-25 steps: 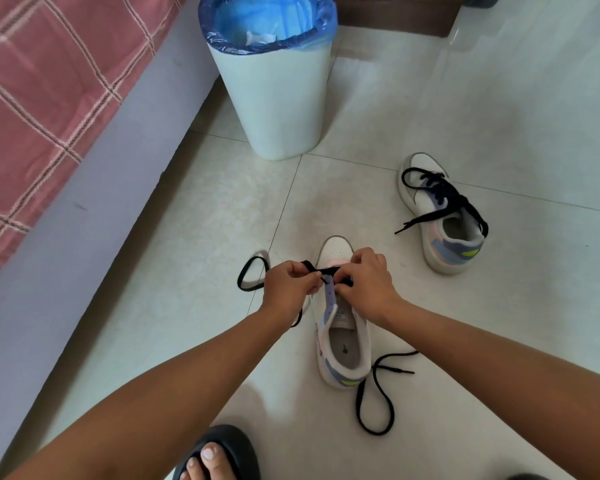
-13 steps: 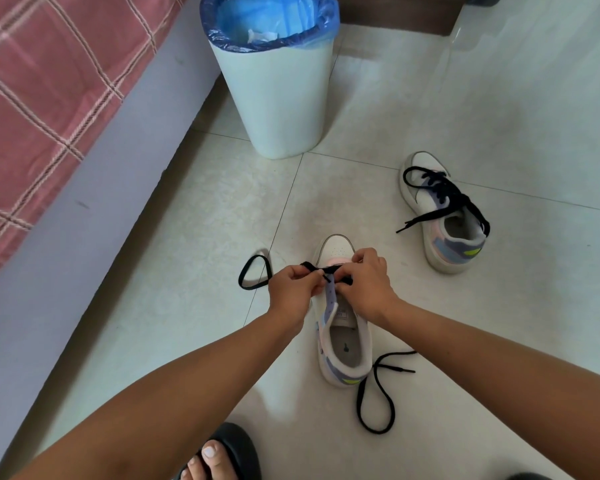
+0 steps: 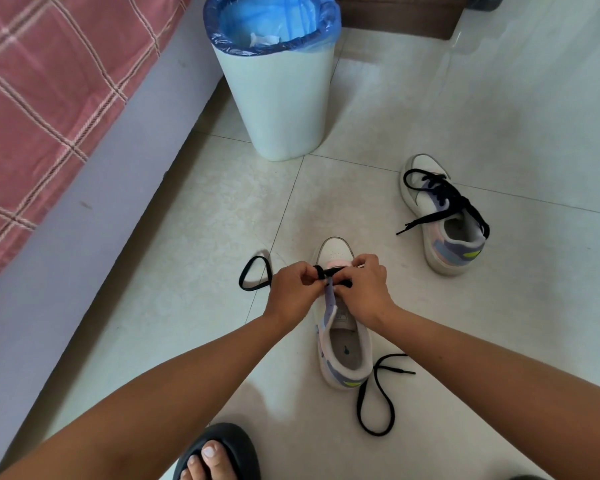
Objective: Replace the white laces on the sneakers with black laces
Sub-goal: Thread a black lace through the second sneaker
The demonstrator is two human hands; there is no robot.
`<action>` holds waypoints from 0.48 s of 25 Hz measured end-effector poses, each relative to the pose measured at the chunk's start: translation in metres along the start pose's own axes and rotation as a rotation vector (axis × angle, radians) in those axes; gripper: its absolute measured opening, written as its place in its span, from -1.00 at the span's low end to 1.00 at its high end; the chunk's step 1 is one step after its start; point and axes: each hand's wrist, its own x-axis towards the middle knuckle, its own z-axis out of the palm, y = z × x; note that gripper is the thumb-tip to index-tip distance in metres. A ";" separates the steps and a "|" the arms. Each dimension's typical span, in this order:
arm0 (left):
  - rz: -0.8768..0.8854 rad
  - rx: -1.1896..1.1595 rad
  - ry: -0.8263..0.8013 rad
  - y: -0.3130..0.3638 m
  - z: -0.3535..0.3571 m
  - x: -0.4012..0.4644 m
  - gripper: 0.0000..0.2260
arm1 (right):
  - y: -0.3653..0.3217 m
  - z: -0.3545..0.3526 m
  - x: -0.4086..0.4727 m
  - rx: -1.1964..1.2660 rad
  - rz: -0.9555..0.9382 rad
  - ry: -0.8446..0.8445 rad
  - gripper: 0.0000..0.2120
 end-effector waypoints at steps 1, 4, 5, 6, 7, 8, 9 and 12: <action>0.020 0.048 -0.015 0.000 0.002 0.000 -0.93 | 0.000 0.001 -0.001 -0.007 -0.004 0.000 -0.86; 0.082 0.175 -0.035 0.004 0.004 -0.002 -0.98 | 0.000 0.000 0.001 -0.085 -0.017 0.001 -0.85; 0.102 0.188 -0.034 0.005 0.005 -0.004 -0.96 | -0.001 0.000 0.001 -0.138 -0.030 -0.006 -0.85; 0.120 0.191 -0.036 0.004 0.006 -0.009 -0.91 | -0.002 -0.001 0.002 -0.200 -0.047 -0.019 -0.83; 0.139 0.190 -0.045 0.003 0.007 -0.017 -0.84 | -0.004 -0.001 0.003 -0.279 -0.063 -0.037 -0.82; 0.151 0.208 -0.072 -0.001 0.010 -0.028 -0.73 | -0.006 0.000 0.003 -0.362 -0.075 -0.058 -0.79; 0.156 0.265 -0.111 -0.007 0.013 -0.041 -0.59 | -0.009 0.002 0.002 -0.442 -0.072 -0.086 -0.74; 0.039 0.637 -0.225 -0.022 0.020 -0.068 -0.33 | -0.018 0.008 -0.003 -0.562 -0.075 -0.159 -0.60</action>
